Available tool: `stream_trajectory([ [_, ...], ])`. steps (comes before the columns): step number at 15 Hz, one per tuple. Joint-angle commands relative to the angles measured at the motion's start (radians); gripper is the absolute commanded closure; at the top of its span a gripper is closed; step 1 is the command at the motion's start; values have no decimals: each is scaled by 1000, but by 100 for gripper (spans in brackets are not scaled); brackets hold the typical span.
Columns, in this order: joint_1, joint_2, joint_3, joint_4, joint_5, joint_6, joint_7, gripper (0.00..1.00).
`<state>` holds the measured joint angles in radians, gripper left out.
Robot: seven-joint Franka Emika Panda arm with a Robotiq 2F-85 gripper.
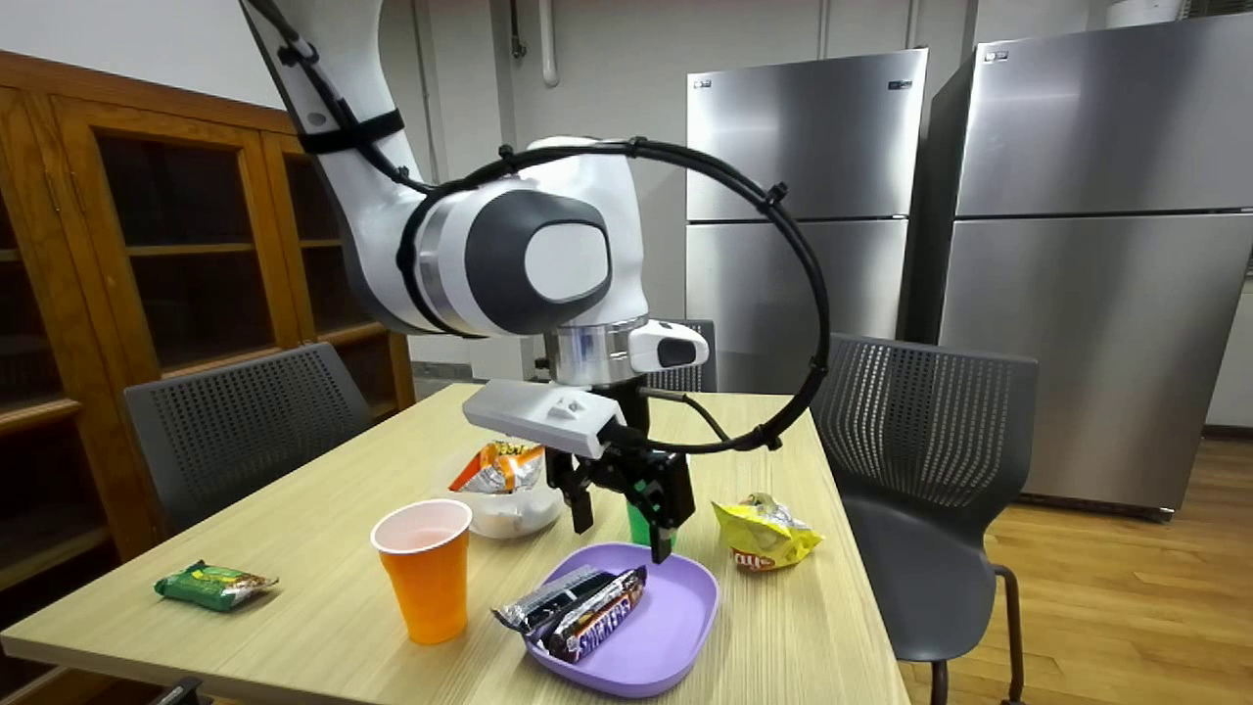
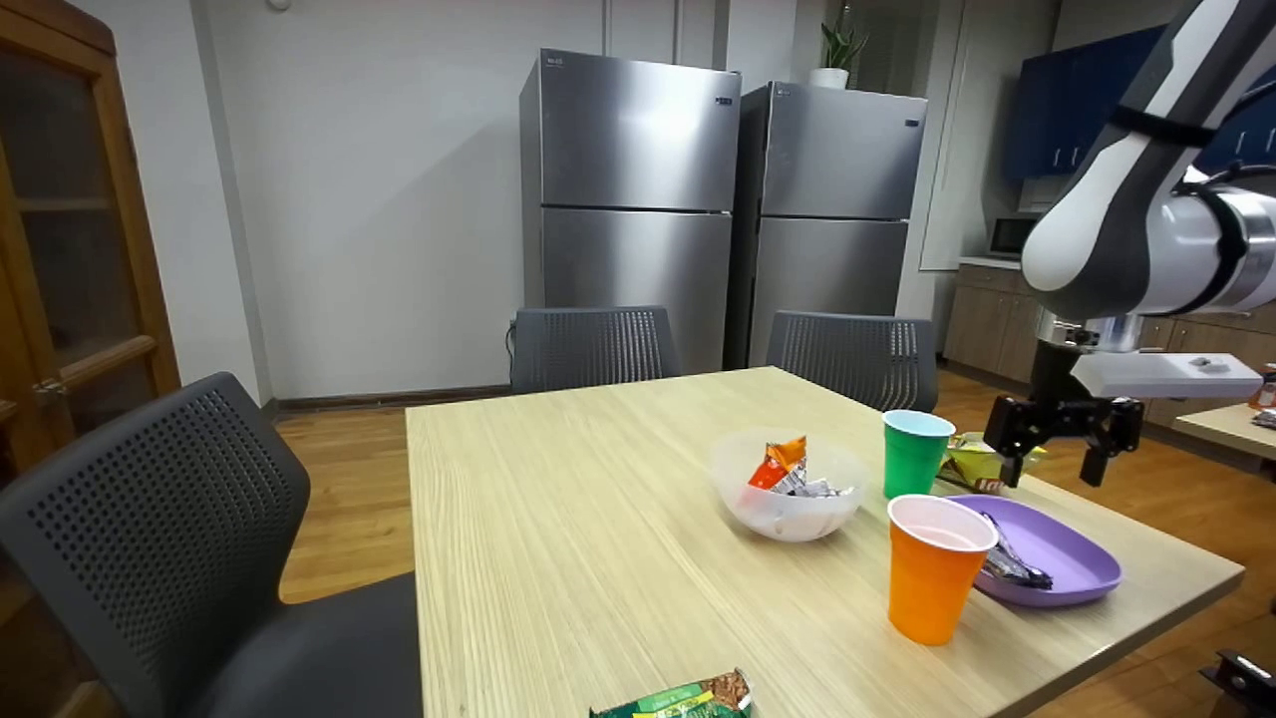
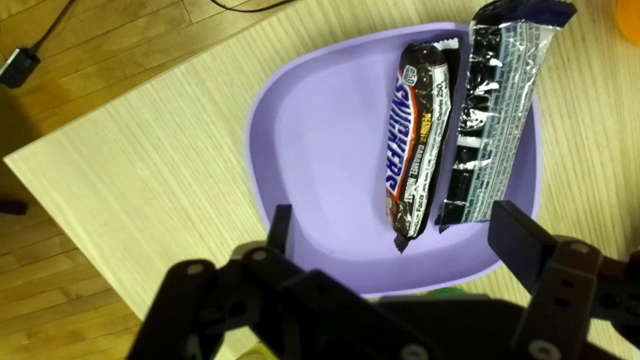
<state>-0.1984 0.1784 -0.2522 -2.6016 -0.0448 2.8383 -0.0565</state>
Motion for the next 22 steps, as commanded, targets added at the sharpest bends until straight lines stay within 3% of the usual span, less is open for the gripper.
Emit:
stream_trajectory([
  [1, -22, -62, -35, 2, -34, -30, 3, 0],
  [4, -37, -66, -61, 23, -37, -35, -1, 0],
  [14, -26, -22, -47, 21, -20, -3, 31, 0],
  [22, -63, 78, -58, 163, 125, -101, 175, 0],
])
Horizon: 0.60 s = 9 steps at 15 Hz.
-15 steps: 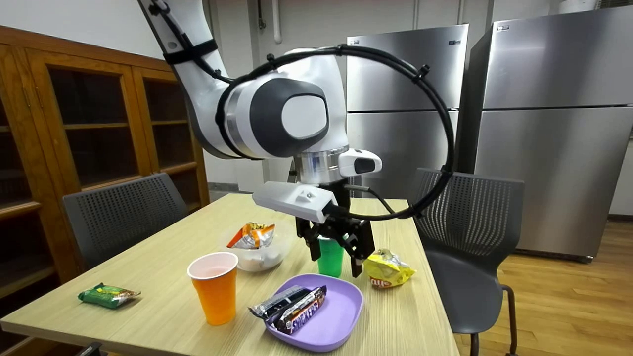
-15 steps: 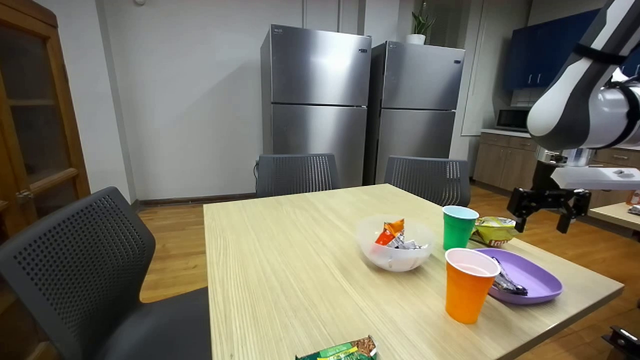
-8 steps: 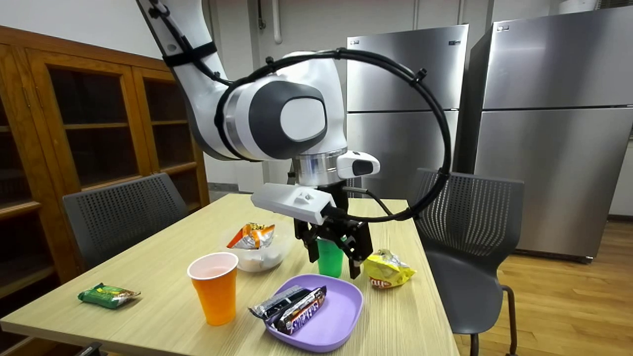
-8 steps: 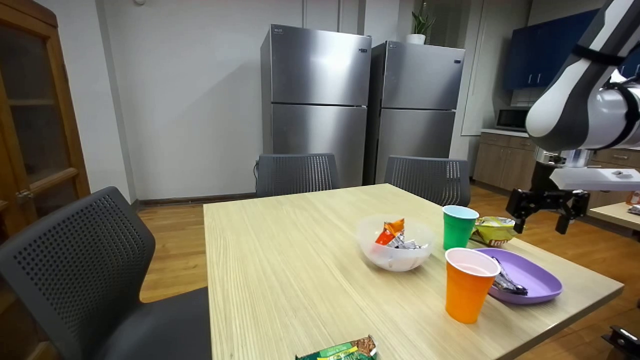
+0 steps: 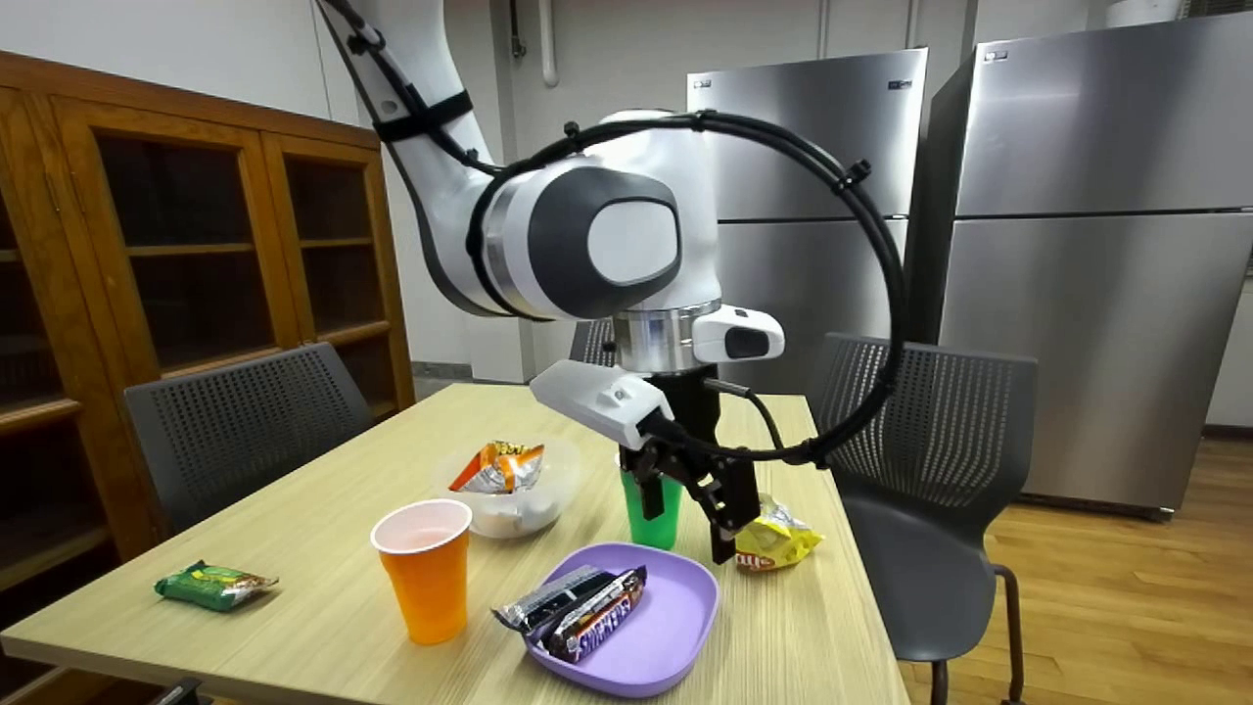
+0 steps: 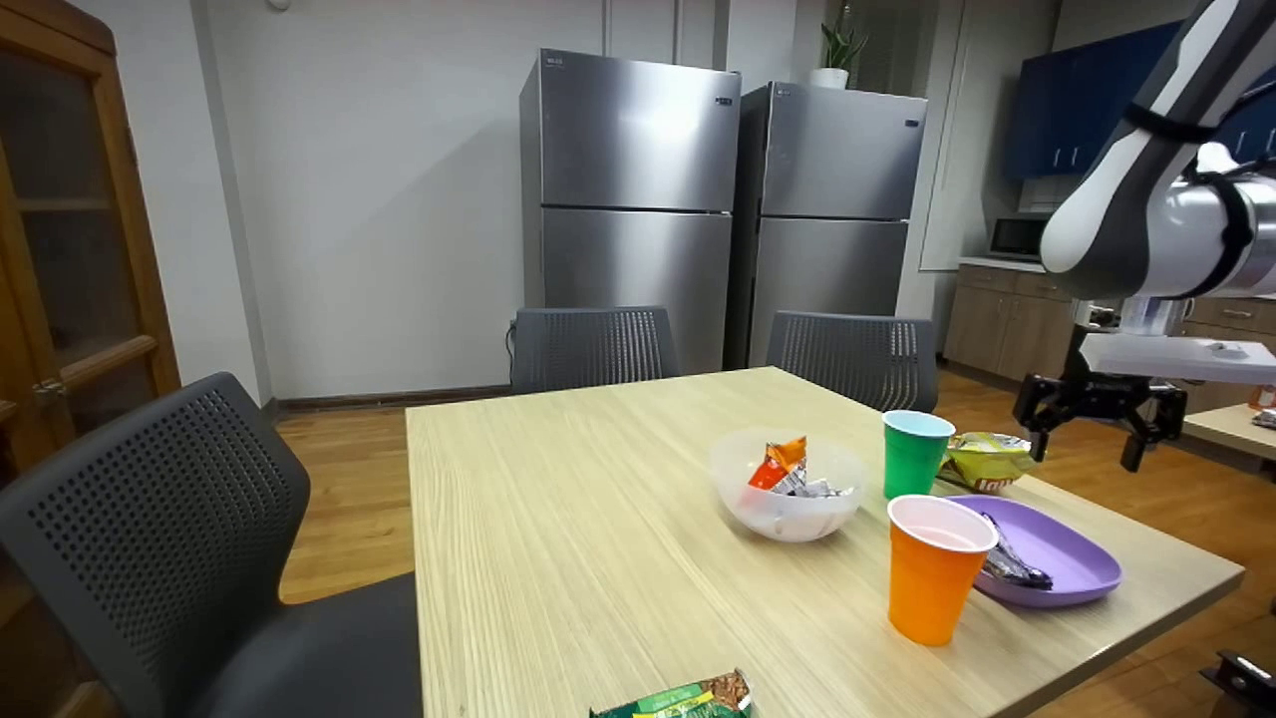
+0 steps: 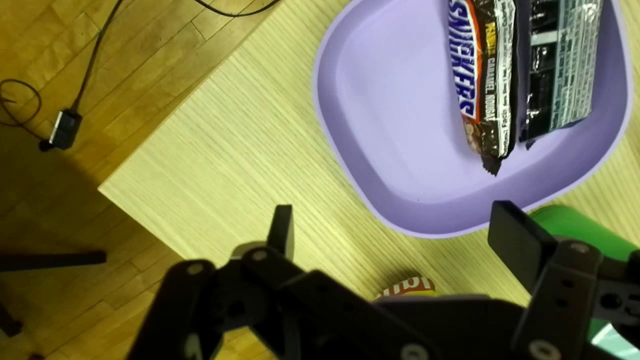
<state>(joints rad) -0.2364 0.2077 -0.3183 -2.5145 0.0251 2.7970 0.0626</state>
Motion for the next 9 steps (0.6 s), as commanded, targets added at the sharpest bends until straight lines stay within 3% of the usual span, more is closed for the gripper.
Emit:
stream_trajectory([
  [1, -32, 65, 7, 98, 78, -78, 70, 0],
  [9, -61, 187, -13, 271, 96, -195, 114, 0],
])
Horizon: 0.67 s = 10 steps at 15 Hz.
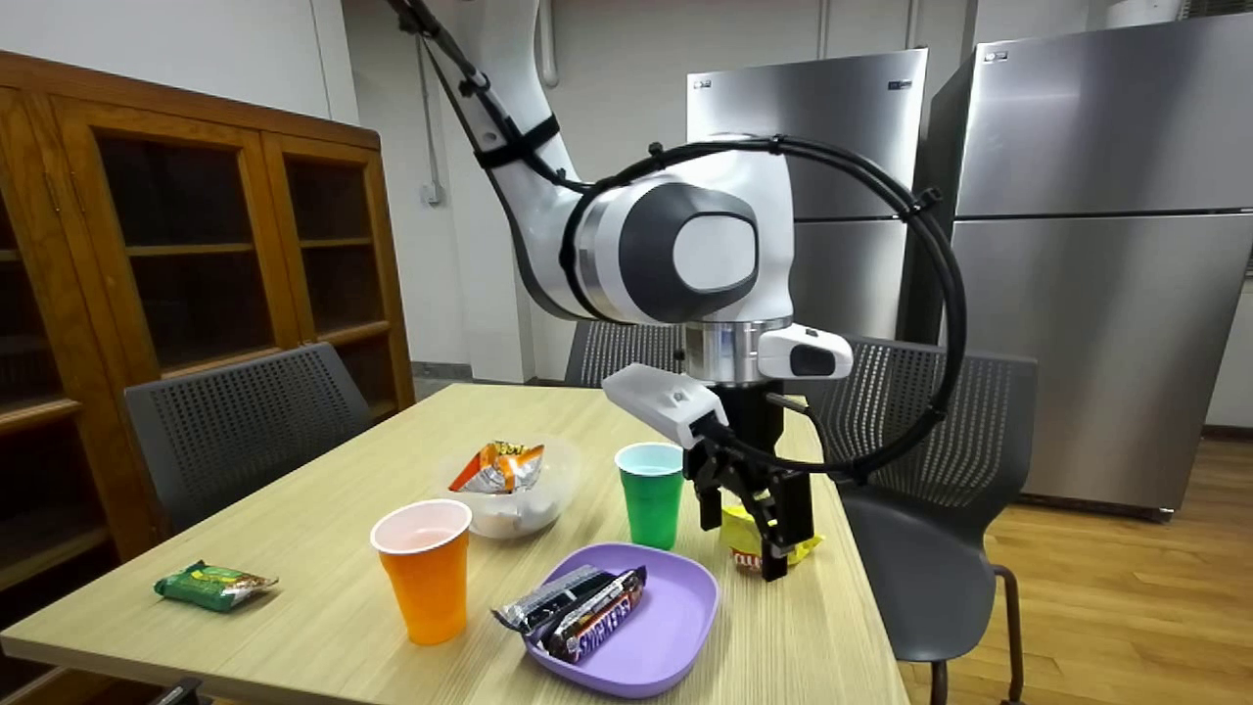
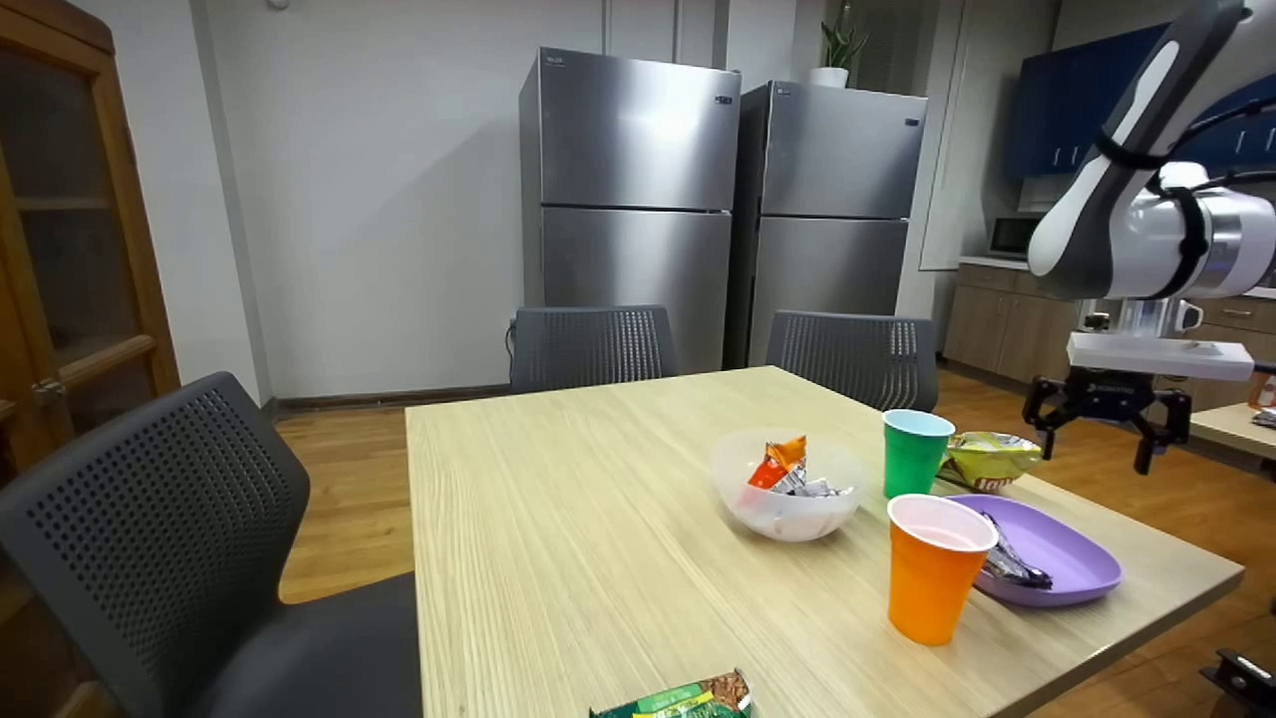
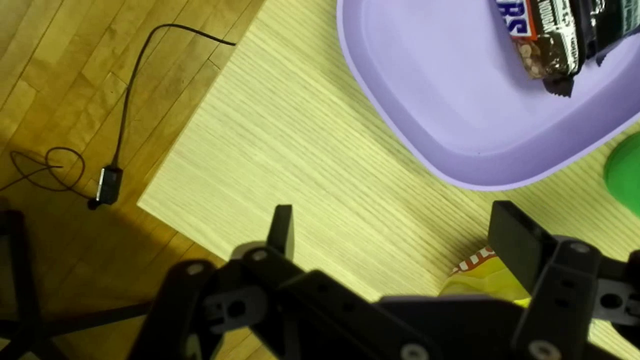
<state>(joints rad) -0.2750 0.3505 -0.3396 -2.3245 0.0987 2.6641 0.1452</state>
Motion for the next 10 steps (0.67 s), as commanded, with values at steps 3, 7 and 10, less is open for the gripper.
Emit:
stream_trajectory([
  [3, -46, 63, 20, 124, 74, -79, 34, 0],
  [7, -69, 84, 32, 165, 133, -84, 25, 0],
  [10, -82, 119, 54, 201, 173, -80, 20, 0],
])
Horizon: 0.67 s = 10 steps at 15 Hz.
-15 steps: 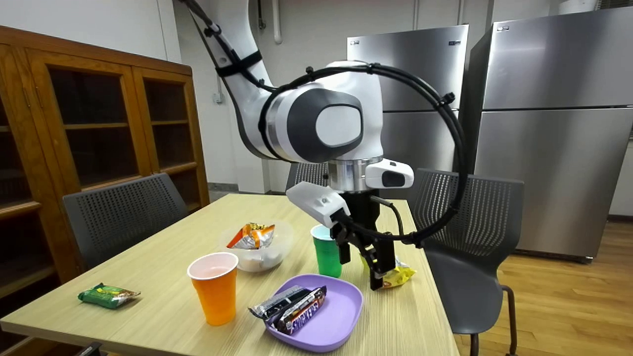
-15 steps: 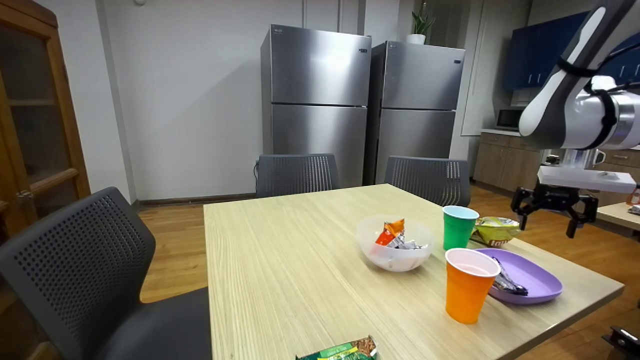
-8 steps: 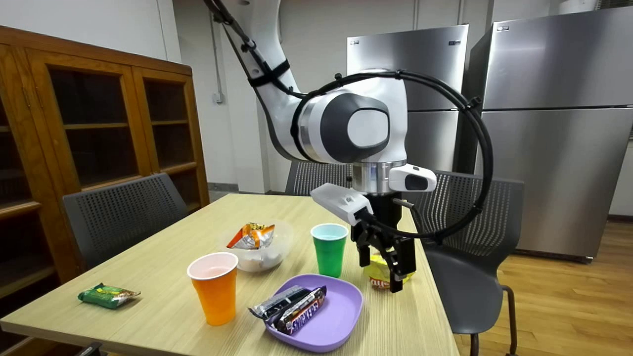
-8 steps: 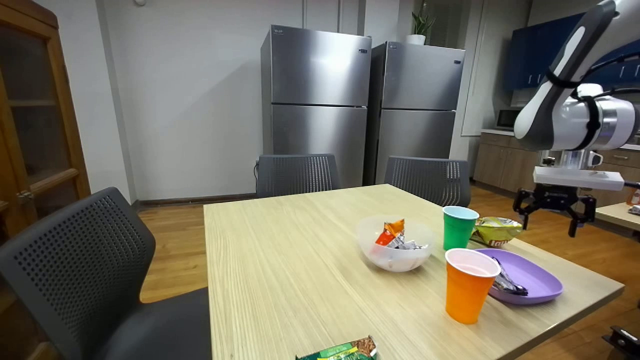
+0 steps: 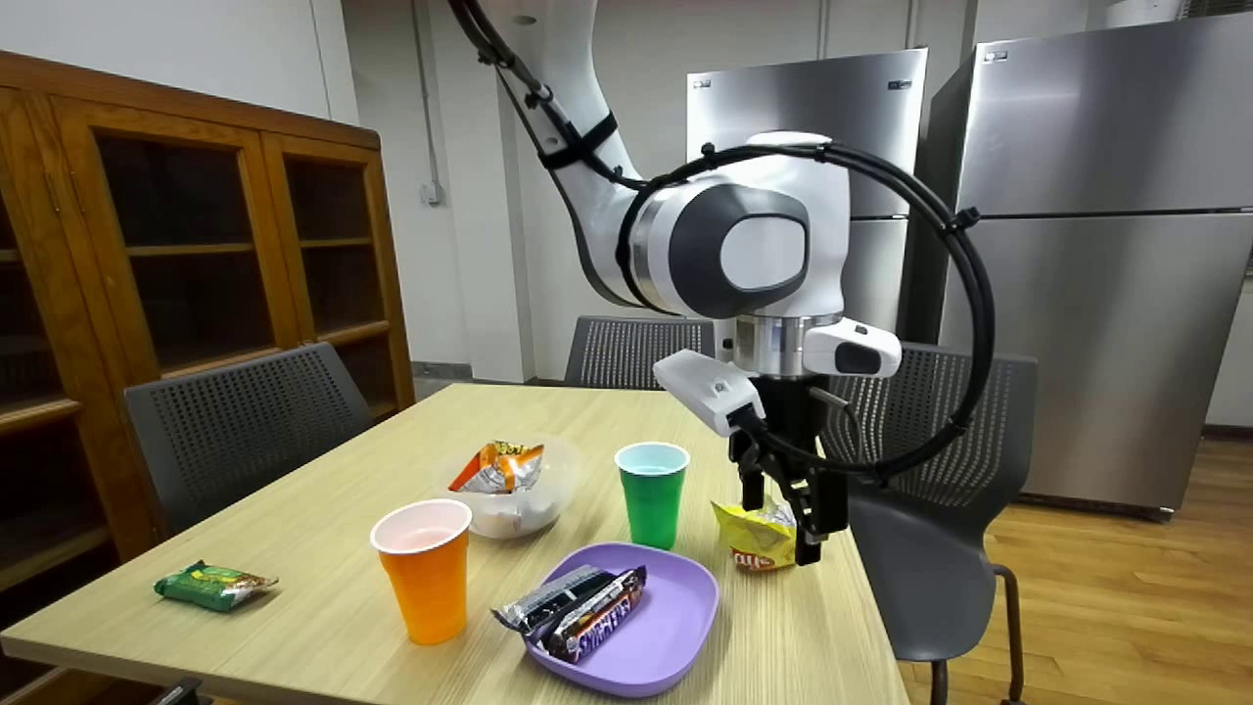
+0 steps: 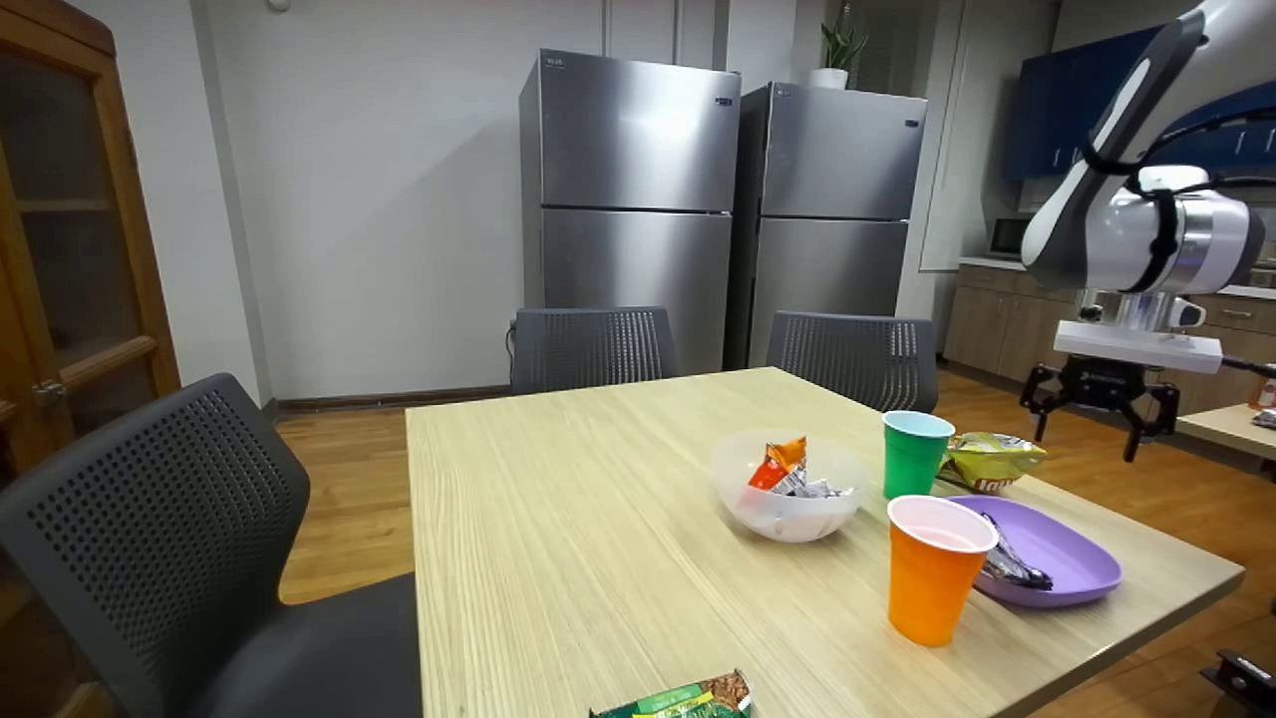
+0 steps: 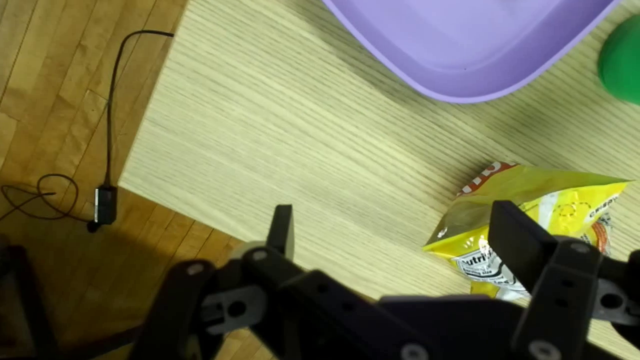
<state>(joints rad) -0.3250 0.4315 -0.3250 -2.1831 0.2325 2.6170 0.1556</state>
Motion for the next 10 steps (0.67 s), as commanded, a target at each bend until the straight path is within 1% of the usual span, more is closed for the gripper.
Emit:
stream_trajectory([
  [1, -35, 48, 45, 70, 51, -29, 10, 0],
  [5, -43, 85, 66, 121, 78, -29, 5, 0],
  [10, -33, 123, 56, 194, 14, -46, -20, 0],
])
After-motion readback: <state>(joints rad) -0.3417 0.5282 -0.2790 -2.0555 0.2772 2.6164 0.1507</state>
